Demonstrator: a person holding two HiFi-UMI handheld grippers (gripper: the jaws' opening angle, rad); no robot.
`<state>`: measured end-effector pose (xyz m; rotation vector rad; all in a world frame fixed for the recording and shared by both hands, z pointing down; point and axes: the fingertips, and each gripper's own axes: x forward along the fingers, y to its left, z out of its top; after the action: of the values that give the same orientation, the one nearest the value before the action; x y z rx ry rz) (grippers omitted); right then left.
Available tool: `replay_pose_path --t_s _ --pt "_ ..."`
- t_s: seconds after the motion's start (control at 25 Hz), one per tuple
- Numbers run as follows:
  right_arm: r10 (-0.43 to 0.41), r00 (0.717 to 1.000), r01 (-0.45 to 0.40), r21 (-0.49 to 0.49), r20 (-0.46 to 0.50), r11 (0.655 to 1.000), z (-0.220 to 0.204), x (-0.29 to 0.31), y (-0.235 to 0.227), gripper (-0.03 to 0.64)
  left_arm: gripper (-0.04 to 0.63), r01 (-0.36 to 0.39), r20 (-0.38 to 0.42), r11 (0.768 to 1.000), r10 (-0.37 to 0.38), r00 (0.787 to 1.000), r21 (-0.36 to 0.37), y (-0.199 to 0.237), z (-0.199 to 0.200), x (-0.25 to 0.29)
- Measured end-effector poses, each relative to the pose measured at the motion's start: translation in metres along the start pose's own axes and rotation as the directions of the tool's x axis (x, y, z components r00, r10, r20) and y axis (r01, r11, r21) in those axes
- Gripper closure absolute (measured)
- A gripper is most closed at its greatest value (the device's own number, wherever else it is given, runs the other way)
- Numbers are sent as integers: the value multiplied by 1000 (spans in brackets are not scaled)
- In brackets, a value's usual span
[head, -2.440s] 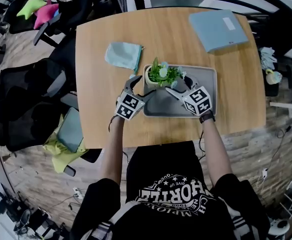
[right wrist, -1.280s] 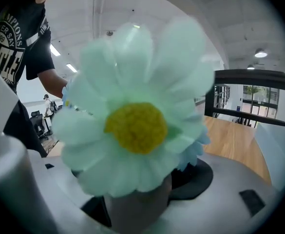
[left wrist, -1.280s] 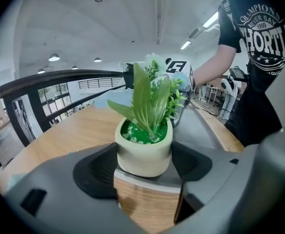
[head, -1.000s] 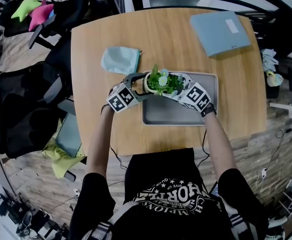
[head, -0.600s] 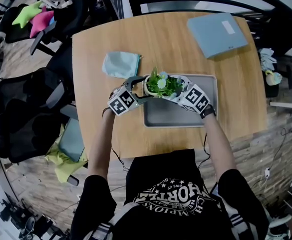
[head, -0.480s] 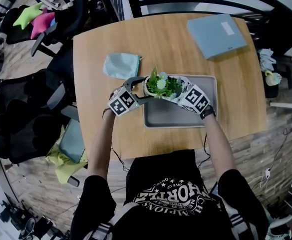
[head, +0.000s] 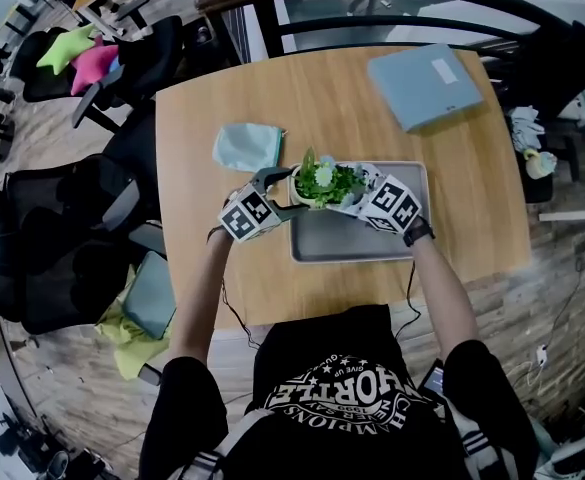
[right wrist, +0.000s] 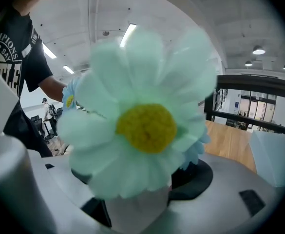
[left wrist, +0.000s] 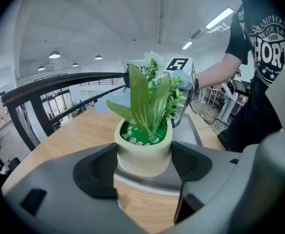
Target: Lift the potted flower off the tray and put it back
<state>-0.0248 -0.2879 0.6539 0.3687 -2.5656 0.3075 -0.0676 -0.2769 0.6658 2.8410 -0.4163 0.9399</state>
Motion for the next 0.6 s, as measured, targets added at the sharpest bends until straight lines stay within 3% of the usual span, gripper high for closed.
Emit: replay_pose_path --t_s 0.6 --pt "5 1000 -5 -5 7 1000 32 -40 37 241 233 6 36 998 -3 999 -70 -34 35 -32"
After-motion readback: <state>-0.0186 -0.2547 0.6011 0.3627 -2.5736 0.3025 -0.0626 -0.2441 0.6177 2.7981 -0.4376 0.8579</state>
